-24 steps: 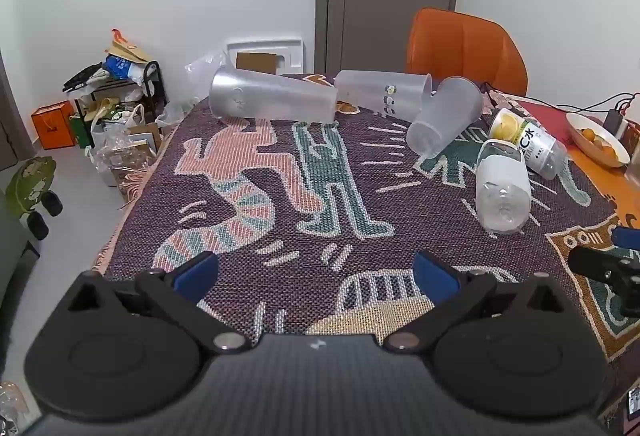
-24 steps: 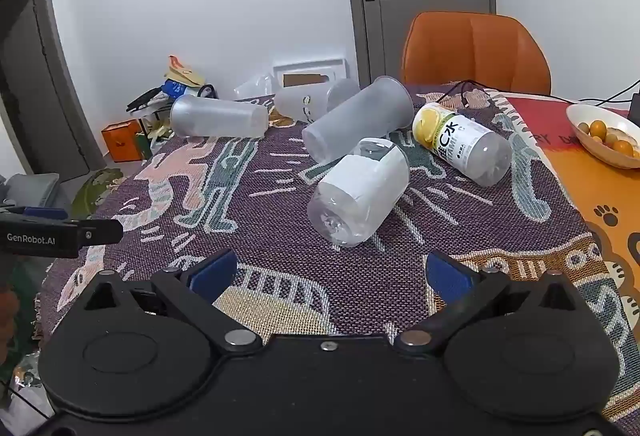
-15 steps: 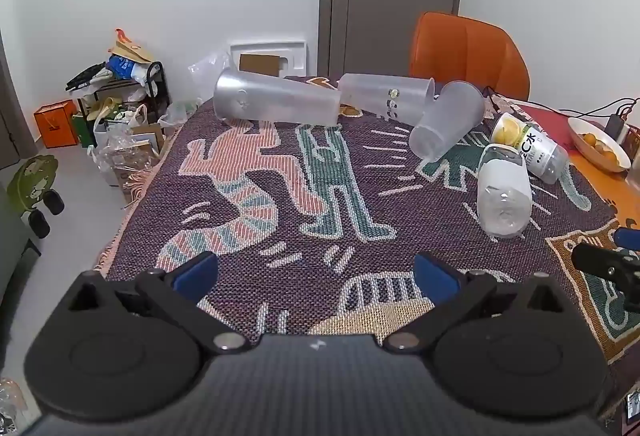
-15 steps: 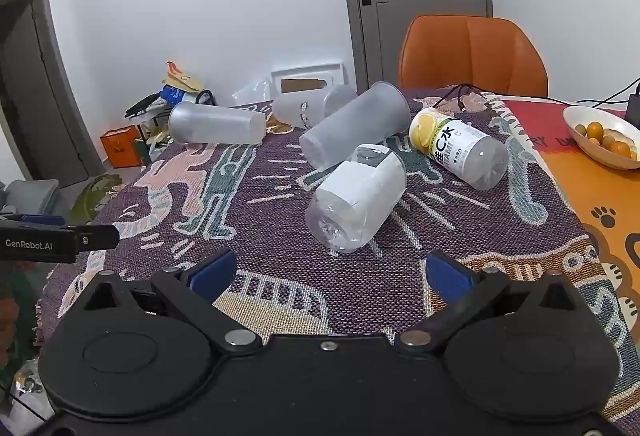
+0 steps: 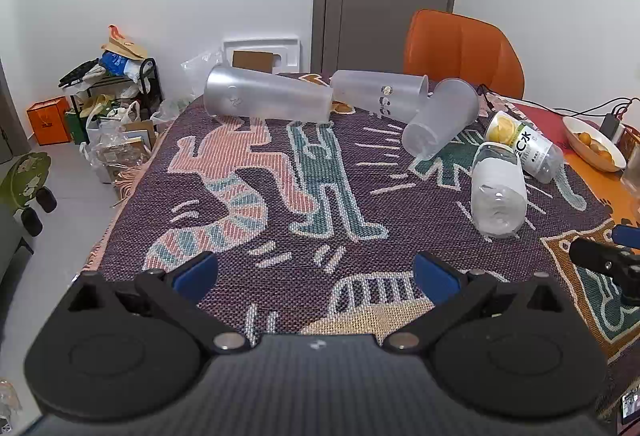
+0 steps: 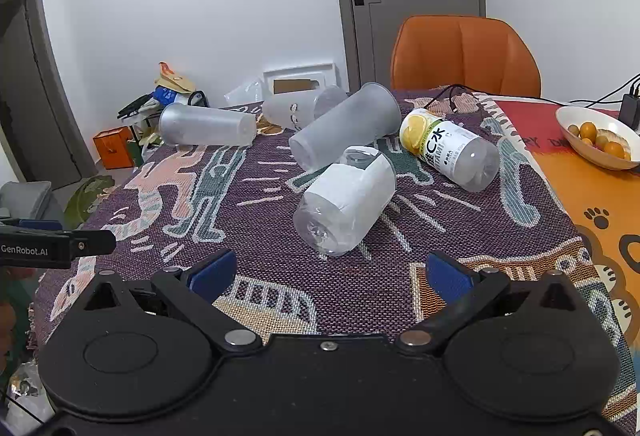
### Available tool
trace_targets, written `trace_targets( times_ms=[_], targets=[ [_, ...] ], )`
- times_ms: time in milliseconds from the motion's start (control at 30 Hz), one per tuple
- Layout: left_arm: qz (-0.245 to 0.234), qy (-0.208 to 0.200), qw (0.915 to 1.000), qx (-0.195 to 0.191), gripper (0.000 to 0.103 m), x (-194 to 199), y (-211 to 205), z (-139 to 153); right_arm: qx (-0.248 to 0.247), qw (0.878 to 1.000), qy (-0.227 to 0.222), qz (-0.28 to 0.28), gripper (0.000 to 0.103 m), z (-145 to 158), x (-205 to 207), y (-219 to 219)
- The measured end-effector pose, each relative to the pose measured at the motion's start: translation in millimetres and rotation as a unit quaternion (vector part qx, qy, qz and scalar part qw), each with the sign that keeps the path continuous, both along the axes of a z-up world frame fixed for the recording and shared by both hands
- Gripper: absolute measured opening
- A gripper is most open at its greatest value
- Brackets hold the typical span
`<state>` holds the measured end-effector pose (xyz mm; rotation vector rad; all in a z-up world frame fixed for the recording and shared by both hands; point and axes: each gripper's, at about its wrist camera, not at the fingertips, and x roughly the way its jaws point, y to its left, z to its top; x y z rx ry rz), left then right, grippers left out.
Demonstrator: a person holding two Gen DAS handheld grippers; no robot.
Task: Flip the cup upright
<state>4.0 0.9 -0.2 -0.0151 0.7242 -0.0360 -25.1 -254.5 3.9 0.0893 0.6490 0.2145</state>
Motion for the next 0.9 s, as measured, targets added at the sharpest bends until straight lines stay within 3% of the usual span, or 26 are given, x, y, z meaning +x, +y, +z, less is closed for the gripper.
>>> trace_targets(
  times_ms=[900],
  targets=[
    [0.003,0.0,1.0,-0.001,0.103,2.6,-4.7,-2.0,0.009,1.0,-0.004,0.007,0.103,-4.6,4.0,-1.0]
  ],
)
